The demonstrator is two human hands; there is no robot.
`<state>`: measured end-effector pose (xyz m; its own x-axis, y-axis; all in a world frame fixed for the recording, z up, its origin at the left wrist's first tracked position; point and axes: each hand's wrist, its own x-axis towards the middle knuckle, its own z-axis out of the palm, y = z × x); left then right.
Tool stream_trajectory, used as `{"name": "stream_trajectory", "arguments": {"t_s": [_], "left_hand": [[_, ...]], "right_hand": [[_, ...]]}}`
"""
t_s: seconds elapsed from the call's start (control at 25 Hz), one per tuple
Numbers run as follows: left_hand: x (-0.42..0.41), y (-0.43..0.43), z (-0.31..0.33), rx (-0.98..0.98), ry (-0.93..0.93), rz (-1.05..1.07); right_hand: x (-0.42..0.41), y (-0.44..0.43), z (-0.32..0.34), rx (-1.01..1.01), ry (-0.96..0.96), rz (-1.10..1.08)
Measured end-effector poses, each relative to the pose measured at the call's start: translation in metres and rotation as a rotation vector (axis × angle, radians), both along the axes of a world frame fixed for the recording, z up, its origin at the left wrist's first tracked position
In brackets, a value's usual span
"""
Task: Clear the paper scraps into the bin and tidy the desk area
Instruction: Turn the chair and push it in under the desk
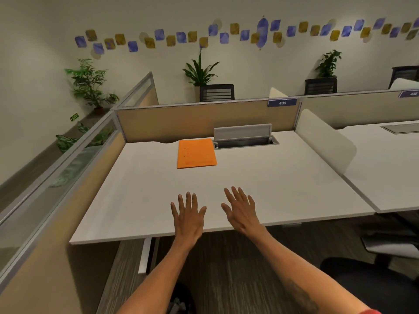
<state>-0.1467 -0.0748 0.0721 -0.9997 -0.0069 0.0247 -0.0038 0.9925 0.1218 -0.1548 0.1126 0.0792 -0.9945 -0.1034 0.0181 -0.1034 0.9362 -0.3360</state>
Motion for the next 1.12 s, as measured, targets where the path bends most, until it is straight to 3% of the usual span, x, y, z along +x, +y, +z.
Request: {"name": "stream_trajectory", "arguments": {"t_s": [0.56,1.12], "left_hand": [[0.165,0.177,0.014,0.085,-0.023,0.100],[0.249,0.349,0.025,0.208,0.024,-0.029]], "right_hand": [[0.152,0.170,0.013,-0.042,0.028,0.086],[0.250,0.350,0.042,-0.029,0.116,-0.017]]}}
